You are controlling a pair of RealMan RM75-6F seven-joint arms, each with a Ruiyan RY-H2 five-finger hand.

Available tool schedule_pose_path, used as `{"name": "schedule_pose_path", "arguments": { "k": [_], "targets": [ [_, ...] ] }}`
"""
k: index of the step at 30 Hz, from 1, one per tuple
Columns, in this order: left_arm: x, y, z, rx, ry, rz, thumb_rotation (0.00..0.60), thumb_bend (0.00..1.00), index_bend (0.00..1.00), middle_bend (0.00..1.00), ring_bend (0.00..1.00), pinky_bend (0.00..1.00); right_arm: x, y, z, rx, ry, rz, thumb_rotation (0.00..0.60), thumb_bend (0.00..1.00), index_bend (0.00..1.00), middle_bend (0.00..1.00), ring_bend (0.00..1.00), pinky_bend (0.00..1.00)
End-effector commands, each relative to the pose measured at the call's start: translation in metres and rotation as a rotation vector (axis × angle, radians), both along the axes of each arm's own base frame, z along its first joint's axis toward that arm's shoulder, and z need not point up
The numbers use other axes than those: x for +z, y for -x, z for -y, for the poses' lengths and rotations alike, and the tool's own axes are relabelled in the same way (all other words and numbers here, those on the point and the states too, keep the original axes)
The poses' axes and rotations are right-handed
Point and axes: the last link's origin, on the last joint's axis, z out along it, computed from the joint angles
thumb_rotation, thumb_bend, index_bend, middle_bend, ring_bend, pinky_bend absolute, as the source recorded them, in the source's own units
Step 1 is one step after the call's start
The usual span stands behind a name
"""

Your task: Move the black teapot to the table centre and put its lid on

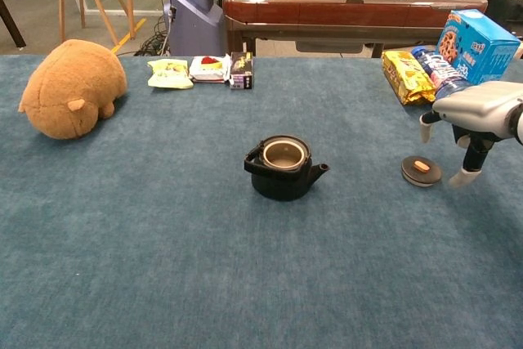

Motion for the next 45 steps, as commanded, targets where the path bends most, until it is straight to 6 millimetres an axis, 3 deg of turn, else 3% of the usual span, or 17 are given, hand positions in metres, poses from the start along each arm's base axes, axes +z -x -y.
{"name": "schedule_pose_path", "arguments": {
  "k": [1,19,45],
  "targets": [
    [0.000,0.000,0.000,0.003,0.004,0.001,0.600,0.78,0.39,0.29,0.26,0.54,-0.003,0.000,0.001,-0.002,-0.004,-0.001,0.600,0.00,0.29,0.95,0.88,0.91],
    [0.000,0.001,-0.001,0.005,0.017,0.004,0.600,0.78,0.39,0.29,0.26,0.54,-0.016,0.004,0.009,-0.021,-0.017,-0.006,0.600,0.04,0.29,0.96,0.90,0.92],
    [-0.004,0.000,-0.002,0.005,0.039,-0.004,0.600,0.77,0.39,0.29,0.26,0.54,-0.025,0.007,0.014,-0.026,-0.041,0.031,0.600,0.25,0.32,0.96,0.90,0.92]
  ]
}}
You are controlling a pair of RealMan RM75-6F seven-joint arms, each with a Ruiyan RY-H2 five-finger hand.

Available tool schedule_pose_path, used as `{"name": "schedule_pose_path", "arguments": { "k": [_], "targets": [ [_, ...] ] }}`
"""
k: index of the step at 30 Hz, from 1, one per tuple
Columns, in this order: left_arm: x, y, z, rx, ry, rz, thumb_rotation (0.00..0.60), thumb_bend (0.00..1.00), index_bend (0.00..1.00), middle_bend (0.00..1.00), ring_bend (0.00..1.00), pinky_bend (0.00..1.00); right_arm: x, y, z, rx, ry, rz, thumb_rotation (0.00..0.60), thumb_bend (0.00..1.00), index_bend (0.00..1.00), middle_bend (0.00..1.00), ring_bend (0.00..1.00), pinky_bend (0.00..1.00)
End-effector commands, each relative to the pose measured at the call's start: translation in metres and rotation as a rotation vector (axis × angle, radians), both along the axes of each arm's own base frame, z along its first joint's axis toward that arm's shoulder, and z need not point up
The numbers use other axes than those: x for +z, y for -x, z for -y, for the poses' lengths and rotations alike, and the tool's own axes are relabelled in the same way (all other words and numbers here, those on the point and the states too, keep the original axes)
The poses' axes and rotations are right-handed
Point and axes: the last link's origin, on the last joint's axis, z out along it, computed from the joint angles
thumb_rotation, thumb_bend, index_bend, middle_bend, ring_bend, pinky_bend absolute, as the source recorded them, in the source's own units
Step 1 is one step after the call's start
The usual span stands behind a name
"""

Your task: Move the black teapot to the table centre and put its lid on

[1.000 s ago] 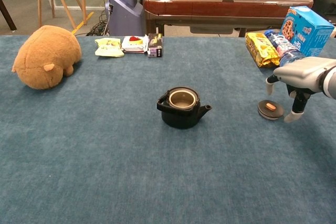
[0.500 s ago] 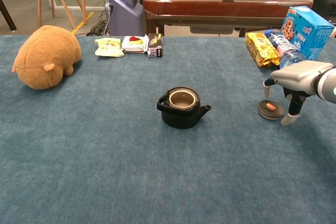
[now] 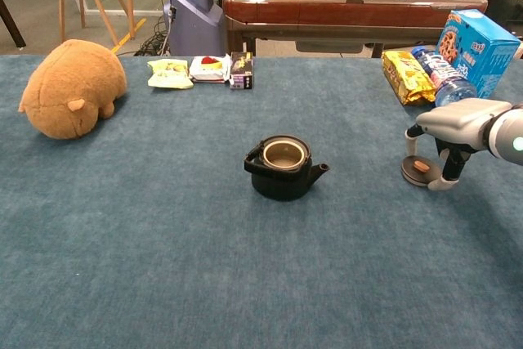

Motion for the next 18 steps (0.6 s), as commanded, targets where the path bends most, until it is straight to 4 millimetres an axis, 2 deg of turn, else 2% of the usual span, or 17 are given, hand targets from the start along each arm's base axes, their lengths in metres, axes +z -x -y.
{"name": "schedule_pose_path", "arguments": {
  "k": [1,18],
  "targets": [
    [-0.0001,0.0001,0.0001,0.000,0.001,-0.001,0.600,0.77,0.39,0.29,0.26,0.54,-0.0002,0.0004,0.0001,0.000,-0.002,0.000,0.600,0.25,0.32,0.96,0.90,0.92],
    [-0.0008,0.0004,0.0003,0.002,0.002,-0.005,0.600,0.77,0.39,0.29,0.26,0.54,0.0047,-0.0021,-0.0026,0.013,0.009,0.014,0.600,0.29,0.38,0.96,0.90,0.92]
  ]
}}
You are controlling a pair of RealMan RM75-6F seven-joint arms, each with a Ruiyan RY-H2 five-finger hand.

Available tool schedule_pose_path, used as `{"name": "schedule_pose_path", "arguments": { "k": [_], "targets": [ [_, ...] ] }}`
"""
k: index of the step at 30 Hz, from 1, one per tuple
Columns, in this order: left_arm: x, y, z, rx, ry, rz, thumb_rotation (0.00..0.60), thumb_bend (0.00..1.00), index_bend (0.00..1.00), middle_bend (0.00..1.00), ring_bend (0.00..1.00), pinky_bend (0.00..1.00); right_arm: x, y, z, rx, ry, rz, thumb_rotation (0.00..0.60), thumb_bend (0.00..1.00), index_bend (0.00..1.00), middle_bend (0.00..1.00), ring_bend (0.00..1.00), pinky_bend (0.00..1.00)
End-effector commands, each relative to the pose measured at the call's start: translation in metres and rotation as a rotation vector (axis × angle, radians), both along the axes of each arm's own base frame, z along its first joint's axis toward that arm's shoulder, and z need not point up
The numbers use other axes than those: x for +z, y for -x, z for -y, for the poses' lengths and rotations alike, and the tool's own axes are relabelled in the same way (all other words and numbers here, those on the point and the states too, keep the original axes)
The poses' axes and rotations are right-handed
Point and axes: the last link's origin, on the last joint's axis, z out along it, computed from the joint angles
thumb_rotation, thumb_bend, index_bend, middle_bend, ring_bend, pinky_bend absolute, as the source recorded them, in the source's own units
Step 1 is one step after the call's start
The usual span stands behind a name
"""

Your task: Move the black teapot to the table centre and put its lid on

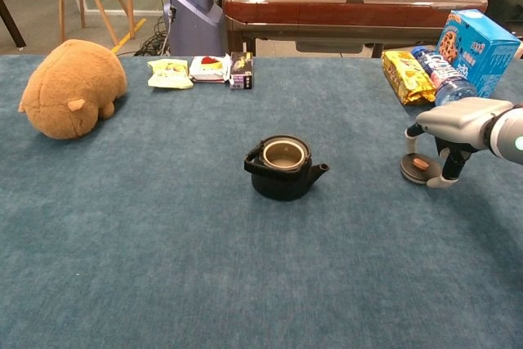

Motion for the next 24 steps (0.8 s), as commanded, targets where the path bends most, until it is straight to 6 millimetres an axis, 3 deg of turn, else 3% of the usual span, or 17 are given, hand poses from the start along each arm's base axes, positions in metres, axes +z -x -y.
{"name": "schedule_pose_path", "arguments": {
  "k": [1,10,24],
  "targets": [
    [0.000,0.000,0.000,0.000,0.000,-0.001,0.600,0.77,0.39,0.29,0.26,0.54,0.003,-0.002,-0.002,0.006,0.005,0.006,0.600,0.29,0.38,0.96,0.90,0.92],
    [0.000,0.000,0.000,0.001,0.000,-0.003,0.600,0.77,0.39,0.29,0.26,0.54,0.017,-0.022,-0.009,0.050,0.023,0.052,0.600,0.29,0.39,0.97,0.90,0.92],
    [0.002,0.000,0.001,-0.002,0.002,0.003,0.600,0.77,0.39,0.29,0.26,0.54,0.031,-0.089,-0.011,0.157,0.047,0.099,0.600,0.30,0.39,0.97,0.91,0.92]
  ]
}}
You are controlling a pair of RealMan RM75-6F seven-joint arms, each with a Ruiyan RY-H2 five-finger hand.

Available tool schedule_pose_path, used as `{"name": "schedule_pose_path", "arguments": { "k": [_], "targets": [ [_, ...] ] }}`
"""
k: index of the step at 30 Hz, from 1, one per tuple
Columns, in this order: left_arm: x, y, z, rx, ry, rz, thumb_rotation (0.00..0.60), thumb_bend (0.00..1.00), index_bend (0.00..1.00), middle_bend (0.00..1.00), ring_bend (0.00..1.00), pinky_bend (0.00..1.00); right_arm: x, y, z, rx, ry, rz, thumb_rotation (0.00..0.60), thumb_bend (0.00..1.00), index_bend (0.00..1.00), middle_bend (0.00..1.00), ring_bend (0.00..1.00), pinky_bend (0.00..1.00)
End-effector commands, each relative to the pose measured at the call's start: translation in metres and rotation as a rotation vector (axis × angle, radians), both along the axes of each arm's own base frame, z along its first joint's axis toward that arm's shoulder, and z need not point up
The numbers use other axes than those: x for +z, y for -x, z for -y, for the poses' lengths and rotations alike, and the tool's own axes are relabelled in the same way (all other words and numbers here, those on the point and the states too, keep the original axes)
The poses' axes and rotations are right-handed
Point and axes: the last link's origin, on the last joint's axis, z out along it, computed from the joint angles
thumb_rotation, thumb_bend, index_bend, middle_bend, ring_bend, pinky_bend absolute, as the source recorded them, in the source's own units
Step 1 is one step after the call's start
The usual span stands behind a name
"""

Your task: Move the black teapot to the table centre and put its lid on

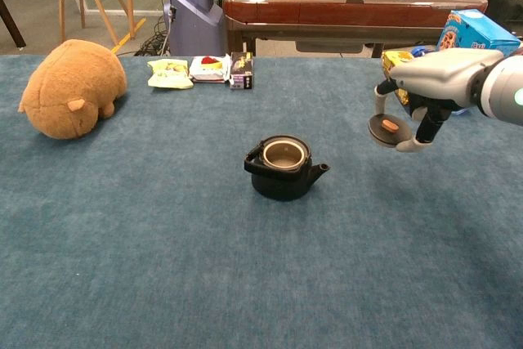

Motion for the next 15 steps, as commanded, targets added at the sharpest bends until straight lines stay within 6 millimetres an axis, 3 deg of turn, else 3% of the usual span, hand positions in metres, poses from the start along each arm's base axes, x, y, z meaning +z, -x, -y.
{"name": "schedule_pose_path", "arguments": {
  "k": [1,15],
  "targets": [
    [0.000,0.000,0.001,-0.002,0.002,0.000,0.600,0.77,0.39,0.29,0.26,0.54,0.002,-0.016,0.002,0.016,0.006,0.005,0.600,0.30,0.39,0.97,0.91,0.92],
    [0.003,0.001,0.001,-0.001,-0.005,0.004,0.600,0.76,0.39,0.29,0.26,0.54,-0.023,-0.069,0.003,0.067,-0.057,0.005,0.600,0.30,0.41,0.97,0.91,0.92]
  ]
}}
